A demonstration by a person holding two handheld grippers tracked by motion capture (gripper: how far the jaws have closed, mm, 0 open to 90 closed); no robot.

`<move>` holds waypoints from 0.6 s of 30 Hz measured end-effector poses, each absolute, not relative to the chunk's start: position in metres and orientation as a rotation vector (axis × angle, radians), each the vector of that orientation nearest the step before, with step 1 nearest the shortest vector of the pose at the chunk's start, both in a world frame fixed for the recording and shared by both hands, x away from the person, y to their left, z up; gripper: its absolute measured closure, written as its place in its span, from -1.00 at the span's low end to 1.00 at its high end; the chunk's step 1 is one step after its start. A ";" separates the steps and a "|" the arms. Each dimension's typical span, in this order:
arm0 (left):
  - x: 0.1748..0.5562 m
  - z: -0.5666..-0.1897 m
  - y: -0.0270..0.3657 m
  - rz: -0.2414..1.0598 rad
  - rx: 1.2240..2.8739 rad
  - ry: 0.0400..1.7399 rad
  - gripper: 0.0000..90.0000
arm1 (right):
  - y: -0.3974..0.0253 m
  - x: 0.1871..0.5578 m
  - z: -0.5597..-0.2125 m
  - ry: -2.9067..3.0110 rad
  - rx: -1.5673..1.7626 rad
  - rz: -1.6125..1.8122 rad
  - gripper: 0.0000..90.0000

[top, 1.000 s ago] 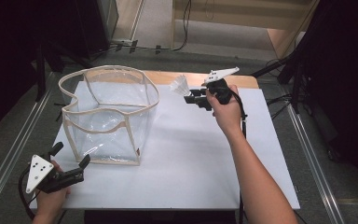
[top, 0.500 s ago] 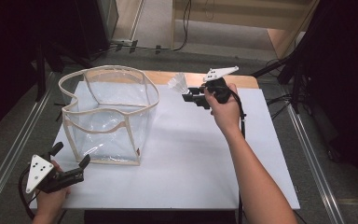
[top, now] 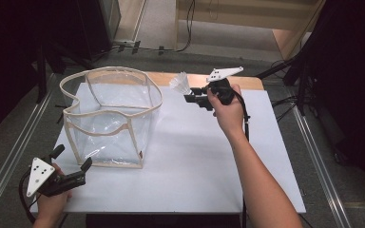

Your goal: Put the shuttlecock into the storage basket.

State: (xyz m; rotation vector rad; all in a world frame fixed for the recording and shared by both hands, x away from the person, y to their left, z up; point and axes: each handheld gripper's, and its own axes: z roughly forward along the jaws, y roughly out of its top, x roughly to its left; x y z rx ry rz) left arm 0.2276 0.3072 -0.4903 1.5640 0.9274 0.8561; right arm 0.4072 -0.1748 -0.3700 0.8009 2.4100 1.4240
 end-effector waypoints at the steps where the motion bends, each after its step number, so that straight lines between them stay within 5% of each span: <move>1: 0.228 -0.490 0.307 0.856 1.564 0.927 -0.95 | -0.174 0.407 -0.369 2.408 0.798 1.427 0.36; 18: 0.228 -0.490 0.307 0.856 1.561 0.925 -0.95 | -0.161 0.404 -0.356 2.391 0.758 1.479 0.36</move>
